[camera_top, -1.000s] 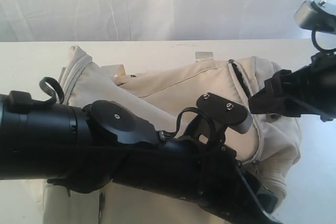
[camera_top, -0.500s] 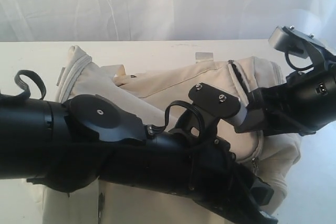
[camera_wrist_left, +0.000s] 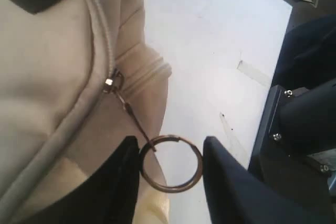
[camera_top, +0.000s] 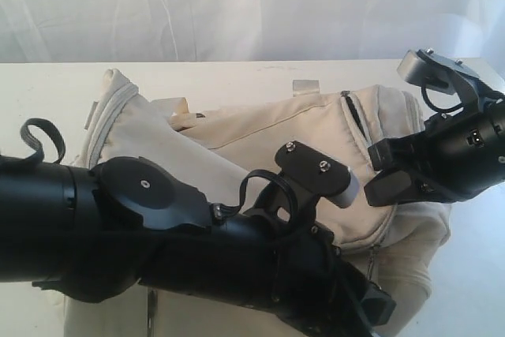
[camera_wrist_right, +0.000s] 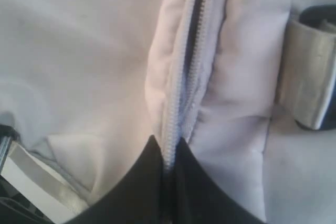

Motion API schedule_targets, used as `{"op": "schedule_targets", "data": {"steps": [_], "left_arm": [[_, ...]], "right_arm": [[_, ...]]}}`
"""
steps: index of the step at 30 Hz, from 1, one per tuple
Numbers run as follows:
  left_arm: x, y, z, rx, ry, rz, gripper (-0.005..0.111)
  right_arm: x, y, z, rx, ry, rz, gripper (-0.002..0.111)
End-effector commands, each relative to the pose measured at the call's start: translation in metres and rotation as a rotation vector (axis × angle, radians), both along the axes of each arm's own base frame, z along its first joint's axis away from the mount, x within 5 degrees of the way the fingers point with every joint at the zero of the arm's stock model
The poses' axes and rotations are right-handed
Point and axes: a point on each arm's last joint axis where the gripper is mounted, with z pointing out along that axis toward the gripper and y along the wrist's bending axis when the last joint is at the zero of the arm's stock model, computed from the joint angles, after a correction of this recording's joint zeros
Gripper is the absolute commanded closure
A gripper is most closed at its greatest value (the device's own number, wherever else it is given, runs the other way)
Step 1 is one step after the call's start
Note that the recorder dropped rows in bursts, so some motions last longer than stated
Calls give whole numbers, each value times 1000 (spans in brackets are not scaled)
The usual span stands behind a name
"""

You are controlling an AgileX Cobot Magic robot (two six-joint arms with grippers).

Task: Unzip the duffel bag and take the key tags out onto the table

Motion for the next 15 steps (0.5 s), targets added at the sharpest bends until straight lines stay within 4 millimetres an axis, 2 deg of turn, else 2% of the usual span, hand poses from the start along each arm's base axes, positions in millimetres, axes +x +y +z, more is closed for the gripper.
{"op": "schedule_targets", "data": {"steps": [1, 5, 9, 12, 15], "left_arm": [[-6, 1, 0, -10, 25, -40, 107], [-8, 1, 1, -3, 13, -64, 107], [-9, 6, 11, -25, -3, -89, 107], [-4, 17, 20, -40, 10, -116, 107], [3, 32, 19, 12, 79, -130, 107]], "right_arm": [[0, 0, -1, 0, -13, 3, 108], [0, 0, -1, 0, -13, 3, 108], [1, 0, -1, -3, -14, 3, 108], [1, 0, -1, -3, -15, 1, 108], [1, 0, -1, -3, -15, 1, 108]]}}
